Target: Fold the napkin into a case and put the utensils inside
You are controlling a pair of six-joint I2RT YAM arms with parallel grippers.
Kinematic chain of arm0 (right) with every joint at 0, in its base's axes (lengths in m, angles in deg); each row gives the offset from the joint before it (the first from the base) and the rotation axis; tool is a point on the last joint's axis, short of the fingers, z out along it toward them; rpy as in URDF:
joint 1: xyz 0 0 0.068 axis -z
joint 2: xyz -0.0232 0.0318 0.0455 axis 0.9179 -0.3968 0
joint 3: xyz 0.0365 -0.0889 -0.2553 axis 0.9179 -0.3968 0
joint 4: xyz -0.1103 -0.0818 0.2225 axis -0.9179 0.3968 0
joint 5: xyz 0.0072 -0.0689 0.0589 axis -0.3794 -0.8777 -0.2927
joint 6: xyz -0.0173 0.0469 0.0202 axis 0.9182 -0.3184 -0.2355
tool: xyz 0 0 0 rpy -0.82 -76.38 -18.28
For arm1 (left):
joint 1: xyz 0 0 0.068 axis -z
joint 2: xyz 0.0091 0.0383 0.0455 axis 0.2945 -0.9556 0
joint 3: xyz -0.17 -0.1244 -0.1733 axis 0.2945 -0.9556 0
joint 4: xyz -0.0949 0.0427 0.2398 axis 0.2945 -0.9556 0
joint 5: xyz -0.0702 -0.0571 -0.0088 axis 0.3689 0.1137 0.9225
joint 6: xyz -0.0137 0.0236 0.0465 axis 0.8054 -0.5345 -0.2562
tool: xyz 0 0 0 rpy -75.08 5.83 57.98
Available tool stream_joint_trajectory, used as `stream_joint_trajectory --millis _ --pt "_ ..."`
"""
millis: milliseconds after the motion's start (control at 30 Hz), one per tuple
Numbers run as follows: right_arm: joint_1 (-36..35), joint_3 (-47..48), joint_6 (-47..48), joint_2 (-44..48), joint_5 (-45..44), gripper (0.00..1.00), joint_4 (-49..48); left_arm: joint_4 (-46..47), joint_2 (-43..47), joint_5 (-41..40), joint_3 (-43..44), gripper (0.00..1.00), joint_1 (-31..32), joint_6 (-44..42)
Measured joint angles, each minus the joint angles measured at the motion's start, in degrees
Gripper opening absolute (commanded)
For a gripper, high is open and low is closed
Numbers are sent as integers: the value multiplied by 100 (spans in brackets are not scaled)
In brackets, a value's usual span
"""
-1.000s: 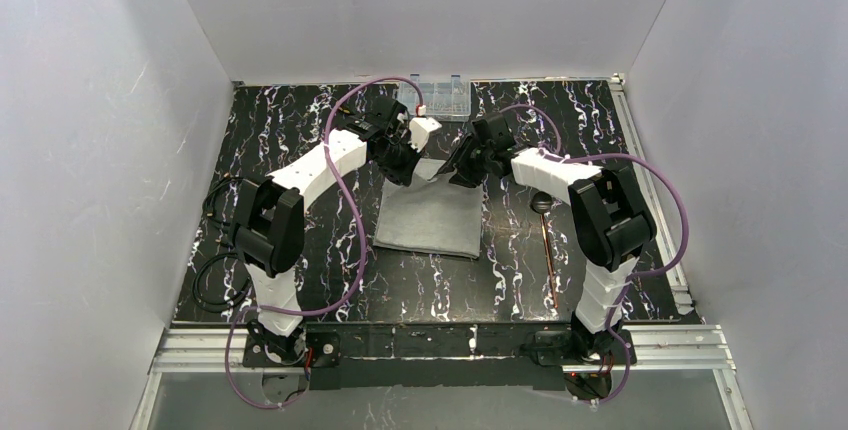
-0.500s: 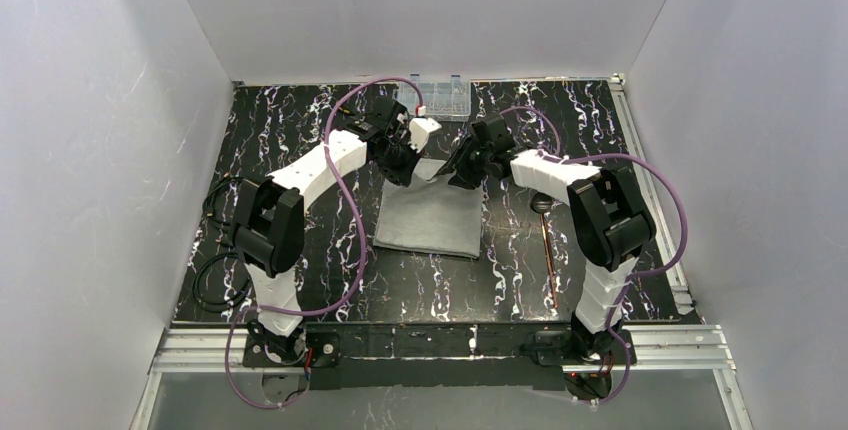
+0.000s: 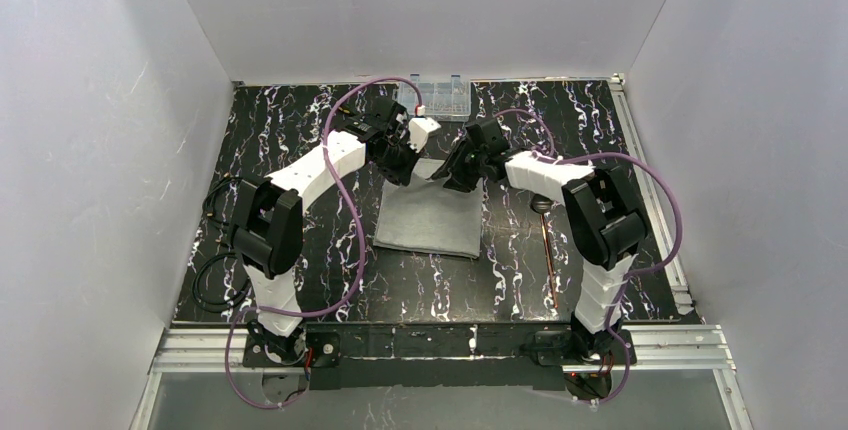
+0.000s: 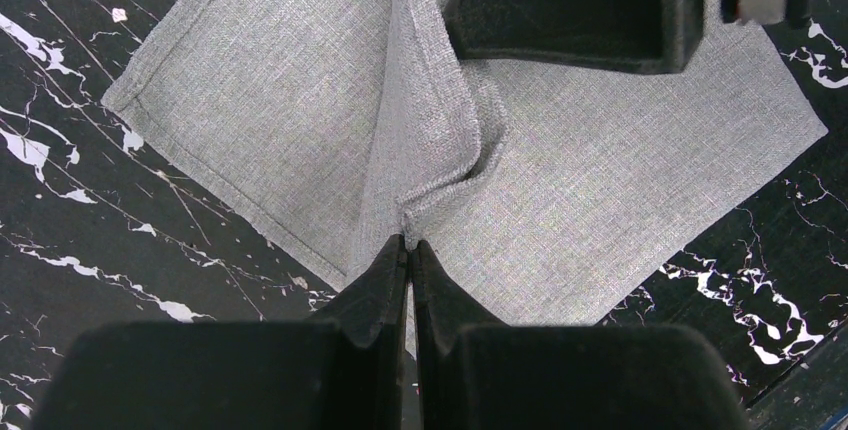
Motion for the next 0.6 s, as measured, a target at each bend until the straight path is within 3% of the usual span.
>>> stream_joint_trajectory --millis 600 --pt "-251 157 -483 -350 234 54 -286 61 20 -28 -96 0 0 44"
